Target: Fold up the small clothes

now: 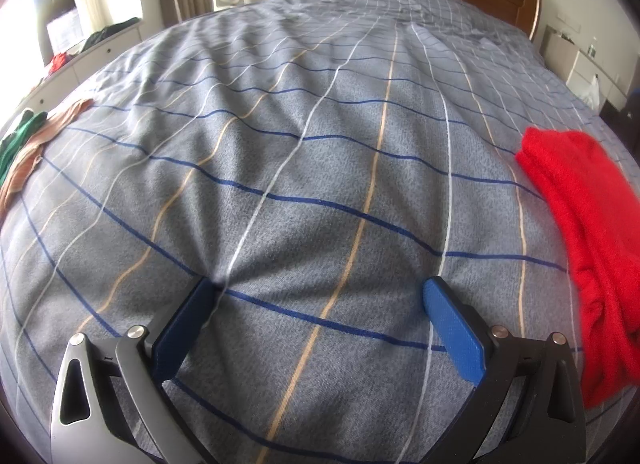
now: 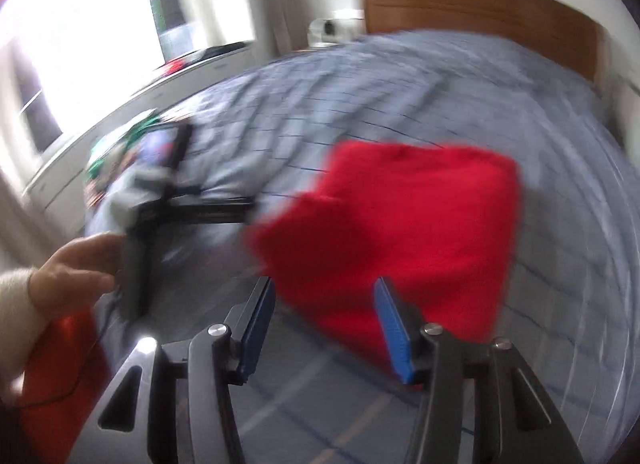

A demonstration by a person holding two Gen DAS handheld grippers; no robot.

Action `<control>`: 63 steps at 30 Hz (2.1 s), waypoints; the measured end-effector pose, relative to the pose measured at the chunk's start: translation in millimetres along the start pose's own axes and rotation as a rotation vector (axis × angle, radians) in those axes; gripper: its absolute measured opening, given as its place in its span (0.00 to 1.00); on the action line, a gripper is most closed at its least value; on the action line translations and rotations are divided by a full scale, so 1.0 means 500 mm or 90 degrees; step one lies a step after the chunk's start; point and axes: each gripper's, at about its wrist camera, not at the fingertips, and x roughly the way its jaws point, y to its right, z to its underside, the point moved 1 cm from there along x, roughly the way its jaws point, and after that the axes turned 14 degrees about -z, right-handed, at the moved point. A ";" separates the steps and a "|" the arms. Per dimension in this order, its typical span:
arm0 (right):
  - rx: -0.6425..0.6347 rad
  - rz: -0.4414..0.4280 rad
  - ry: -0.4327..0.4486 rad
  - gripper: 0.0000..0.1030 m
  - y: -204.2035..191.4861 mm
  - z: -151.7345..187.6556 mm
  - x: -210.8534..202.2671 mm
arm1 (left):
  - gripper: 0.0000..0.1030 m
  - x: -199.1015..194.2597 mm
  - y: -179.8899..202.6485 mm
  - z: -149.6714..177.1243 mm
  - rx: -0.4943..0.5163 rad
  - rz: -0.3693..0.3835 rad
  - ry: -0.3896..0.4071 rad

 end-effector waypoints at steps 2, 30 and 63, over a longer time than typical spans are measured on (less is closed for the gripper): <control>0.054 -0.010 -0.041 0.51 0.039 0.037 0.041 | 1.00 0.004 0.000 -0.003 0.003 -0.004 -0.005; 0.238 -0.062 0.049 0.38 0.226 -0.132 0.097 | 0.22 -0.065 0.252 -0.106 0.101 0.341 -0.165; 0.072 0.174 0.070 0.99 -0.019 -0.002 -0.185 | 1.00 -0.404 0.100 0.045 0.065 0.013 0.076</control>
